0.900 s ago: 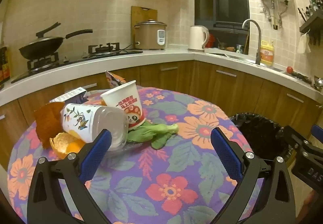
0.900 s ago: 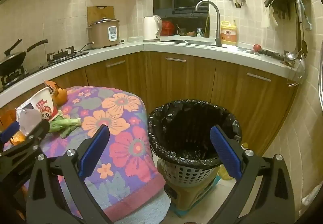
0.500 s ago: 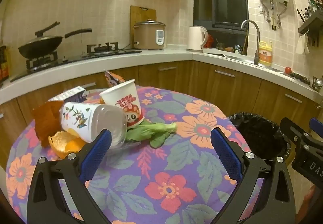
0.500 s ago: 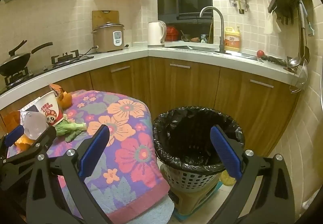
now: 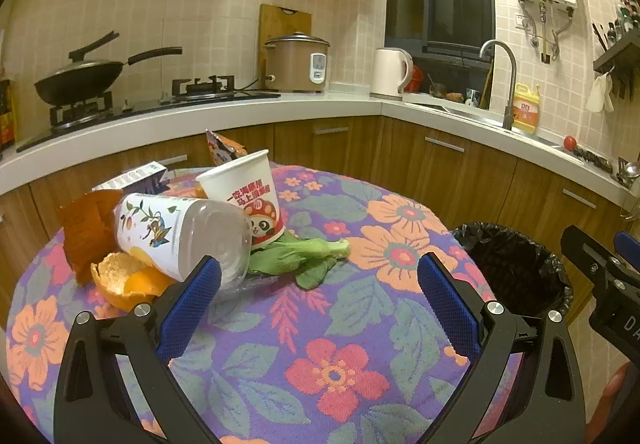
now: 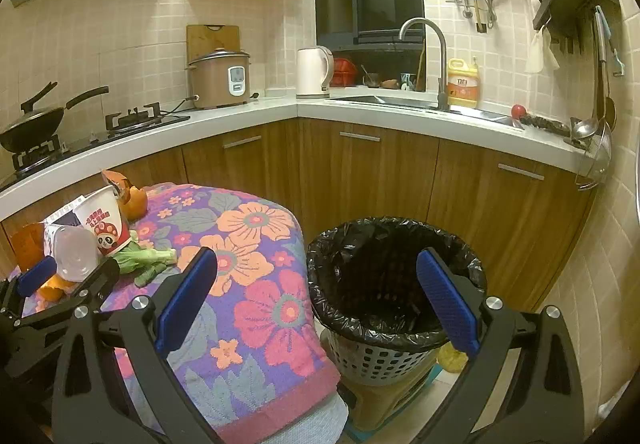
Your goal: Collect trash
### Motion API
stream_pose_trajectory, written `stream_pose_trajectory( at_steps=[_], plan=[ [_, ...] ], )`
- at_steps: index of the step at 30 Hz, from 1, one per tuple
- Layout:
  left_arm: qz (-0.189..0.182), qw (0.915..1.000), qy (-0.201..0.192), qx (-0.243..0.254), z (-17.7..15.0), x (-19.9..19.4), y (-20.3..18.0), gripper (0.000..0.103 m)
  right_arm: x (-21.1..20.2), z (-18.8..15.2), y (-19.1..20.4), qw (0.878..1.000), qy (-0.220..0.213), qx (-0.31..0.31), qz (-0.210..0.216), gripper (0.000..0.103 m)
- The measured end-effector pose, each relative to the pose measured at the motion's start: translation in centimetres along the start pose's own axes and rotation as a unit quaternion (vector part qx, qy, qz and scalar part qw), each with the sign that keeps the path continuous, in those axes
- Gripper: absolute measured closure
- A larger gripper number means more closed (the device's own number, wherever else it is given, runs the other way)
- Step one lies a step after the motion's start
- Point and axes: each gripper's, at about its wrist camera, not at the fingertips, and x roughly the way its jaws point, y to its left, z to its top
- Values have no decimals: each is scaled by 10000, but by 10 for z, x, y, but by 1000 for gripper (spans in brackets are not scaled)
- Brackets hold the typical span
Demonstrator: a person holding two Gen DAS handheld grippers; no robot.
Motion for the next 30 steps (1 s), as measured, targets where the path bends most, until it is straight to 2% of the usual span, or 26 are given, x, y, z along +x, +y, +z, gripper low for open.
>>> stream_pose_trajectory(
  at_steps=[23,30],
  plan=[
    [-47,9999,-15,-149,-2,0,4,8,2,3,-8,9995,17,239,196,8],
    [-79,9999,-17,-141,-1,1,4,8,5,4,-9,9995,37,275,139,8]
  ],
)
